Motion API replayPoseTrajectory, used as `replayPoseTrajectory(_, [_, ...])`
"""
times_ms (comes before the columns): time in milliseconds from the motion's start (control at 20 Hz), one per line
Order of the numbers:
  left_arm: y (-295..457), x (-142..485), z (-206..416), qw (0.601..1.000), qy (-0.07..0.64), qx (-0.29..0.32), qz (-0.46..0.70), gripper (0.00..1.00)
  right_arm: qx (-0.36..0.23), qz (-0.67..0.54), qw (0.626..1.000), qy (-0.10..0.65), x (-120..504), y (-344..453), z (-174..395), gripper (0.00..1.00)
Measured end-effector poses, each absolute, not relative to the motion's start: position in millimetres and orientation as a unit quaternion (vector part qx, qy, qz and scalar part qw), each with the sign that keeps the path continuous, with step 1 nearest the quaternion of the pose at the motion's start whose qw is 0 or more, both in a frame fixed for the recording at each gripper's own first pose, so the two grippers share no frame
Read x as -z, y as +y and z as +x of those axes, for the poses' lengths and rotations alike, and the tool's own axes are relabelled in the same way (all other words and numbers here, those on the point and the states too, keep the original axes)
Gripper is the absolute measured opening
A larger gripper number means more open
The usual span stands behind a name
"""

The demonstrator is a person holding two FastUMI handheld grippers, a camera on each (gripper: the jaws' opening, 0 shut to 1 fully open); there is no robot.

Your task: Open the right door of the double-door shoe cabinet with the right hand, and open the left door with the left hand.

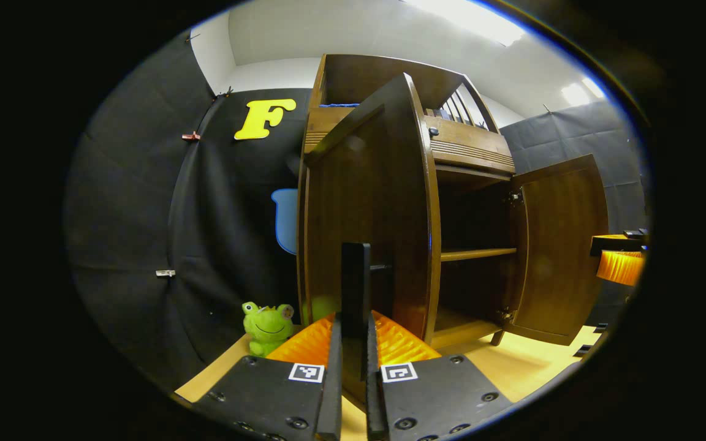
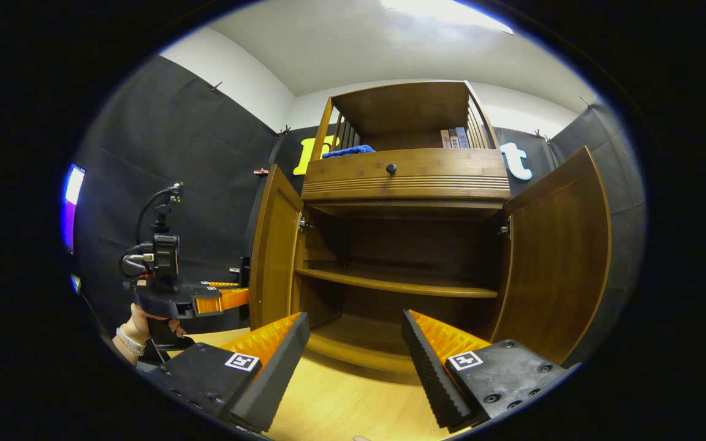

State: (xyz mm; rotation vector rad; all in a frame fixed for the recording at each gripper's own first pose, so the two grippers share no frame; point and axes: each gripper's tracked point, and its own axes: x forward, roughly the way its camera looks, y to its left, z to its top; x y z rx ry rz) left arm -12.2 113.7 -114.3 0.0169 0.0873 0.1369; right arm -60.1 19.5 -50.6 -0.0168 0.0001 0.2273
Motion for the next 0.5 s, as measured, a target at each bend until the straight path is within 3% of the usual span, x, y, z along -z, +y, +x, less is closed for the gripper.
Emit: replayPoseTrajectory(500, [160, 113, -36, 0.991, 0.049, -0.128, 0.000, 0.10, -0.135, 0.001, 0.991, 0.004, 56, 43, -51, 0.96])
